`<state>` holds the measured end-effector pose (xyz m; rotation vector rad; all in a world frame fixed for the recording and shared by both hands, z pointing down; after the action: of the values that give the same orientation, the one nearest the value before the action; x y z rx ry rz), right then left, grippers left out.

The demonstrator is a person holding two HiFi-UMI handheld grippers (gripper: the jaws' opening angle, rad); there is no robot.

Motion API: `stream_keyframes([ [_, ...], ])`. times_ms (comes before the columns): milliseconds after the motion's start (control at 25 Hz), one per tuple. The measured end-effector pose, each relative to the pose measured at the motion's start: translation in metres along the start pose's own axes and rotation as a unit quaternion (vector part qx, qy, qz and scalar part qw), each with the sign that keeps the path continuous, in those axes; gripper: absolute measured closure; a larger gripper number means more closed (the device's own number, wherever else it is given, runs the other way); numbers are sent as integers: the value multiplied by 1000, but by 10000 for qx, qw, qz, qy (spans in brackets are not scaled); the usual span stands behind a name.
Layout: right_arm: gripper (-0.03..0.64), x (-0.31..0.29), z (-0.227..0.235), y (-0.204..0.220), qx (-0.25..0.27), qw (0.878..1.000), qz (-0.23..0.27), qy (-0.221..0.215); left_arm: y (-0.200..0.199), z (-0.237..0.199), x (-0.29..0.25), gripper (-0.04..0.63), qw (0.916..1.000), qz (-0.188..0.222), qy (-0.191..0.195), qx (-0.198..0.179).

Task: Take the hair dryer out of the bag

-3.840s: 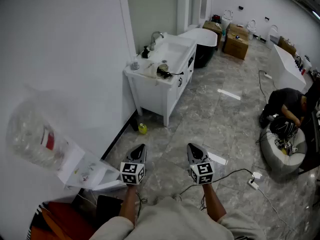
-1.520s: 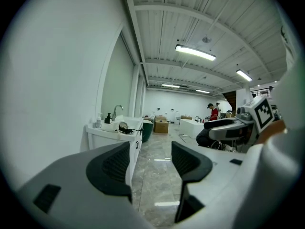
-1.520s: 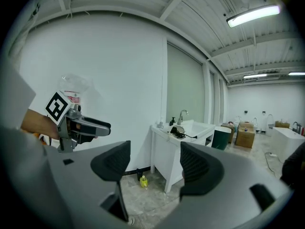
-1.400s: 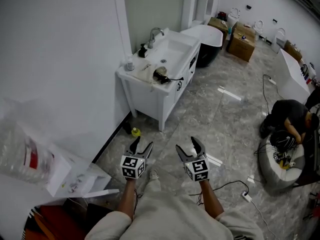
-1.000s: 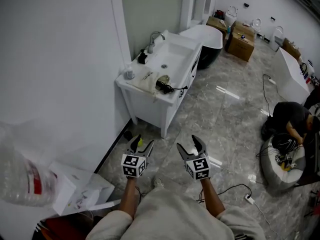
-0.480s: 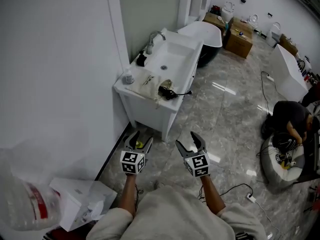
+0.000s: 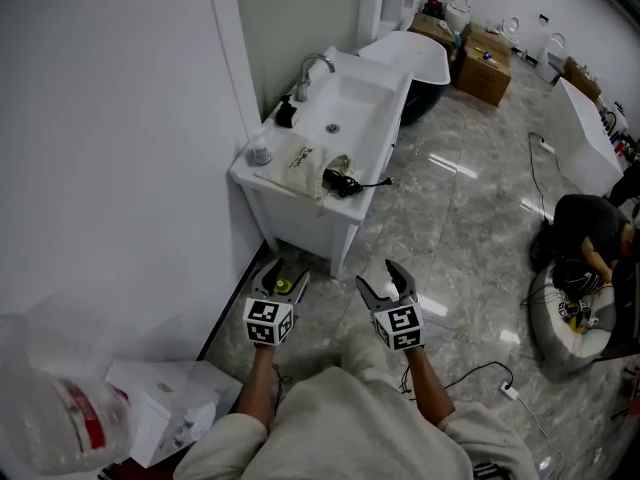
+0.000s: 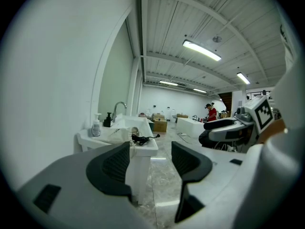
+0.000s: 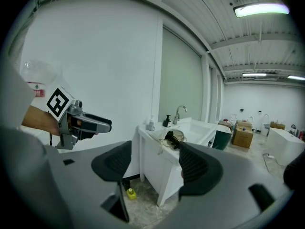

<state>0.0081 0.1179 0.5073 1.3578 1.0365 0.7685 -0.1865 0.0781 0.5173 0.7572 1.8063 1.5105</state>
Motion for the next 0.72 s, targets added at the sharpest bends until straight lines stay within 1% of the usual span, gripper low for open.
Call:
stream_keyframes([
  [360, 319, -32, 13, 0, 50, 9999, 87, -94, 1, -17, -27, 341, 10000, -45, -30, -57],
  [720, 321, -84, 49, 2, -3, 9999, 130, -100, -3, -41, -84, 341, 9999, -110, -30, -112],
])
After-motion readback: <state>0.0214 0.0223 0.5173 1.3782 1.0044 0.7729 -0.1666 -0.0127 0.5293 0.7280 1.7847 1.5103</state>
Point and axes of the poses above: the fingertips, and each gripper's own axes: x backward along the fingers, z to its right, y out of its underside, the point moved 3 cm from there along x, backward along the fingers, and after that the axes turned 11 degrees about z, right-handed, at the moved point
